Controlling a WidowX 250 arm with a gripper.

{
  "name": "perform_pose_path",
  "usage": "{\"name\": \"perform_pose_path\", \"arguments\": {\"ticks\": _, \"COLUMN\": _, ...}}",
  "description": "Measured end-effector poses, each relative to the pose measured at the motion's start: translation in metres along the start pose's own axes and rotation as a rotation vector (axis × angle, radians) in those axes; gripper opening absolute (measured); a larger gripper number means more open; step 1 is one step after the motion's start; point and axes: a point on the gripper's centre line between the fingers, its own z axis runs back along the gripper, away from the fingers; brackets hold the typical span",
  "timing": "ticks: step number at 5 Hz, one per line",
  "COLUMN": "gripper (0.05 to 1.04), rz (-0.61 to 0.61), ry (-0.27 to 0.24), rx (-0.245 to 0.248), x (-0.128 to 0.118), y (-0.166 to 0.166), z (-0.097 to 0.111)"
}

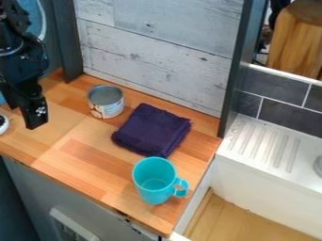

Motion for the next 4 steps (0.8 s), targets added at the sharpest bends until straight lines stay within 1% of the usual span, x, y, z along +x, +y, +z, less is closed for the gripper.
{"name": "perform_pose_path", "arguments": {"ticks": 1, "gripper": 1.001, "rz": 0.001, "ry": 0.016, "rx": -0.015, "x": -0.002, "y": -0.002, "z": -0.006}}
{"name": "perform_pose_path", "arguments": {"ticks": 2, "gripper": 1.001, "rz": -0.003, "ry": -0.006, "rx": 0.018, "x": -0.011, "y": 0.019, "z": -0.011}}
{"name": "perform_pose_path", "arguments": {"ticks": 3, "gripper": 1.001, "rz": 0.013, "ry": 0.017, "rx": 0.054, "x": -0.014, "y": 0.039, "z": -0.017}}
{"name": "perform_pose_path", "arguments": {"ticks": 4, "gripper": 1.001, "rz": 0.052, "ry": 0.062, "rx": 0.072, "x": -0.025, "y": 0.054, "z": -0.031}}
